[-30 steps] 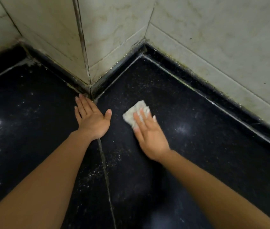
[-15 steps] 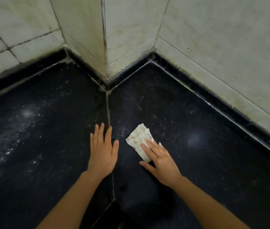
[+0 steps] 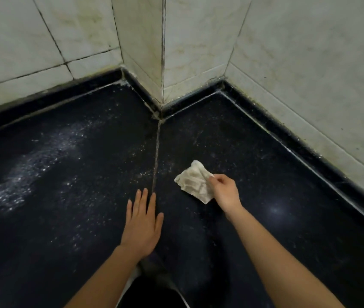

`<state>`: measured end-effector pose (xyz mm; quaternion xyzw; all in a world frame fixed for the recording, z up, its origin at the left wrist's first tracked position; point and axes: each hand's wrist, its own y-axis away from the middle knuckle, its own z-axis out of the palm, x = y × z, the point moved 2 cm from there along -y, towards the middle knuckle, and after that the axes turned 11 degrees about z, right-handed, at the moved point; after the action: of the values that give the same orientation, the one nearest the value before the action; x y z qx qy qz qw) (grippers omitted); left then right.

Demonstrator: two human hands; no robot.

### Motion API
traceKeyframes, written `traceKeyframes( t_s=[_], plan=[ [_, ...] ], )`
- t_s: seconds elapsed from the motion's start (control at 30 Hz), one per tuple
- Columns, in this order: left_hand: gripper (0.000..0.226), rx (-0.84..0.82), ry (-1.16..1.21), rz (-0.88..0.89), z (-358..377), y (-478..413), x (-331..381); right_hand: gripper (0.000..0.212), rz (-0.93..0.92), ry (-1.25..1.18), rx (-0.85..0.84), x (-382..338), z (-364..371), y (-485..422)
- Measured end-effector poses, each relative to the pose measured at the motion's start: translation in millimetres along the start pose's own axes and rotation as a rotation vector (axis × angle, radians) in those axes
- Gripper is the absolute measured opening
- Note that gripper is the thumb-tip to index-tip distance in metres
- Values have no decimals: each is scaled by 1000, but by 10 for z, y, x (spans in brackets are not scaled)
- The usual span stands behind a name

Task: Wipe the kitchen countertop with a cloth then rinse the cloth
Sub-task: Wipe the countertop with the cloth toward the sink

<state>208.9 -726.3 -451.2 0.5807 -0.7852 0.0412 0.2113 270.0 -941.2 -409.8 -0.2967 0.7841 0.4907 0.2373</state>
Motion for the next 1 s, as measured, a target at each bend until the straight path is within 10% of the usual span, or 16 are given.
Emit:
traceKeyframes(
  t_s=[0.1, 0.3, 0.7, 1.0],
  plan=[
    [83, -3, -54, 15, 39, 17, -23, 43, -361, 596, 323, 153, -45, 27],
    [70, 0, -115, 66, 16, 22, -139, 60, -620, 992, 68, 206, 278, -218],
    [65, 135, -45, -85, -269, 80, -681, 52, -449, 868, 248, -448, 760, -952],
    [67, 99, -29, -410, -579, 300, -1426, 51, -1006, 1057, -185, 145, 977, -102]
  ],
)
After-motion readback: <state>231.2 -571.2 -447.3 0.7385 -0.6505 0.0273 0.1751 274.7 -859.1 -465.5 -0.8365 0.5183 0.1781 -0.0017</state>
